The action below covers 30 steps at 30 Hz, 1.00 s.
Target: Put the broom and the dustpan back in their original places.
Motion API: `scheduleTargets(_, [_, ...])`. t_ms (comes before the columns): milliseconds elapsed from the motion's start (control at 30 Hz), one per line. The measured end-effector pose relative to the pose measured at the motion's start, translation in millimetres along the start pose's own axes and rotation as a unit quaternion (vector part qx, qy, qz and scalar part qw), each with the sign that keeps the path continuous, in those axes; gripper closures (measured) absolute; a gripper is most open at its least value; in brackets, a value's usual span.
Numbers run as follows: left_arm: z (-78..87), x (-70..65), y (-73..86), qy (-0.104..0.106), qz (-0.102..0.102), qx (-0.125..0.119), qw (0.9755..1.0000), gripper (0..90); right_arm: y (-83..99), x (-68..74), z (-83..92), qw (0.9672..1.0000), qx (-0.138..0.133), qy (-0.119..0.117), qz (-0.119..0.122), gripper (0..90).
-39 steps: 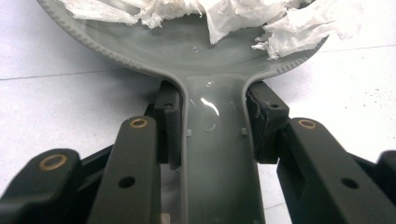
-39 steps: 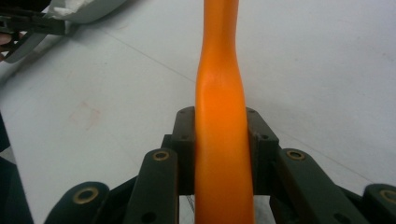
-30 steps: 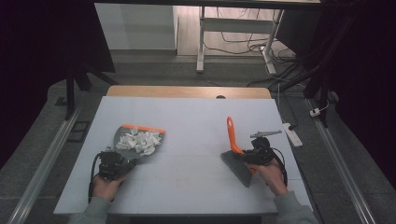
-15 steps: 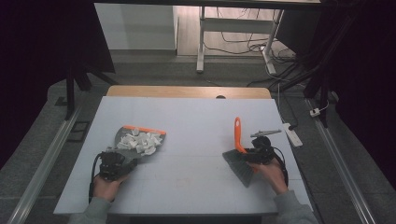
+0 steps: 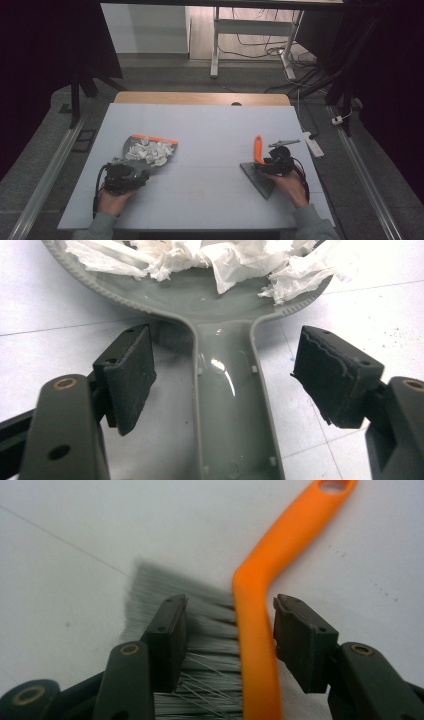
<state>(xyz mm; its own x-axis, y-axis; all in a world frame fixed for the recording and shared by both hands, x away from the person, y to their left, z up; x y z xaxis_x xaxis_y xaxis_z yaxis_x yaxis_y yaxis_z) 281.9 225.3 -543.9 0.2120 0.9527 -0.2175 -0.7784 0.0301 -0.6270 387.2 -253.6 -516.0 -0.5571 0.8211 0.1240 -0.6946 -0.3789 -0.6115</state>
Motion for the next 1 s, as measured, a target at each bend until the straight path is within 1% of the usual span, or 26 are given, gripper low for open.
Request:
scheduleTargets(33, [1.9, 0.5, 0.6, -0.001, -0.004, -0.001, 1.0, 25.1, 0.4, 0.4, 0.9, 1.0, -0.001, -0.001, 0.0, 48.8])
scheduleTargets(100, [6.6, 1.9, 1.8, 0.0, -0.012, -0.004, 0.9999, 25.1, 0.9, 2.6, 3.6, 0.9999, -0.008, 0.004, 0.008, 48.3])
scheduleTargets(167, [11.7, 3.6, 2.9, 0.008, -0.022, -0.005, 0.9997, 26.1, 1.1, 5.1, 8.0, 0.9996, -0.018, 0.005, 0.02, 47.8])
scheduleTargets(233, [16.9, 5.4, 4.0, 0.016, -0.032, -0.008, 0.9993, 28.5, 2.3, 7.2, 12.7, 0.9991, -0.028, -0.011, 0.031, 48.0])
scheduleTargets(300, [21.2, 7.2, 4.6, 0.025, -0.039, -0.01, 0.9989, 31.1, 4.9, 9.3, 17.1, 0.9985, -0.033, -0.012, 0.042, 48.0])
scheduleTargets(333, [22.7, 8.0, 5.1, 0.031, -0.041, -0.012, 0.9986, 31.5, 6.5, 10.8, 19.4, 0.9982, -0.035, -0.017, 0.045, 48.1])
scheduleTargets(400, [24.5, 8.9, 6.1, 0.042, -0.049, -0.011, 0.9979, 32.4, 10.0, 13.1, 23.8, 0.9974, -0.039, -0.023, 0.055, 48.2])
scheduleTargets(467, [26.6, 9.0, 7.5, 0.049, -0.06, -0.012, 0.997, 32.5, 13.7, 15.7, 27.9, 0.9964, -0.044, -0.033, 0.065, 48.4])
scheduleTargets(533, [29.1, 8.1, 9.6, 0.058, -0.071, -0.014, 0.9957, 32.3, 18.1, 18.3, 31.1, 0.9953, -0.047, -0.041, 0.075, 48.5])
scheduleTargets(567, [30.3, 7.9, 10.6, 0.065, -0.077, -0.017, 0.9947, 32.3, 20.6, 19.1, 32.5, 0.9945, -0.049, -0.045, 0.081, 48.5])
scheduleTargets(633, [32.2, 7.6, 11.6, 0.072, -0.088, -0.017, 0.9934, 31.8, 25.4, 19.8, 35.3, 0.9934, -0.053, -0.052, 0.087, 48.5])
scheduleTargets(667, [32.4, 7.2, 12.0, 0.077, -0.089, -0.018, 0.9929, 31.7, 27.7, 19.9, 36.5, 0.9928, -0.055, -0.055, 0.091, 48.4])
scheduleTargets(700, [32.5, 6.9, 12.2, 0.081, -0.092, -0.018, 0.9923, 31.3, 29.6, 20.0, 37.6, 0.9925, -0.057, -0.052, 0.095, 48.4])
scheduleTargets(800, [31.8, 5.4, 11.9, 0.087, -0.1, -0.018, 0.991, 30.8, 33.5, 19.3, 40.6, 0.9912, -0.063, -0.056, 0.102, 48.5])
scheduleTargets(833, [31.5, 4.8, 11.8, 0.089, -0.102, -0.017, 0.9907, 30.8, 34.1, 19.1, 41.1, 0.9912, -0.064, -0.053, 0.103, 48.5])
scheduleTargets(900, [30.9, 4.3, 11.8, 0.09, -0.105, -0.016, 0.9902, 30.8, 34.8, 18.5, 41.6, 0.991, -0.066, -0.055, 0.103, 48.5])
scheduleTargets(1000, [30.3, 4.9, 11.9, 0.092, -0.106, -0.014, 0.99, 30.7, 35.3, 17.8, 40.8, 0.9908, -0.068, -0.055, 0.104, 48.5])
Point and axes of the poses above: each handheld gripper's, and its own axes: z roughly backward along the jaws, y roughly out of its underside, x roughly to its left, the point moved 2 cm from there along -z, roughly forward along the jaws
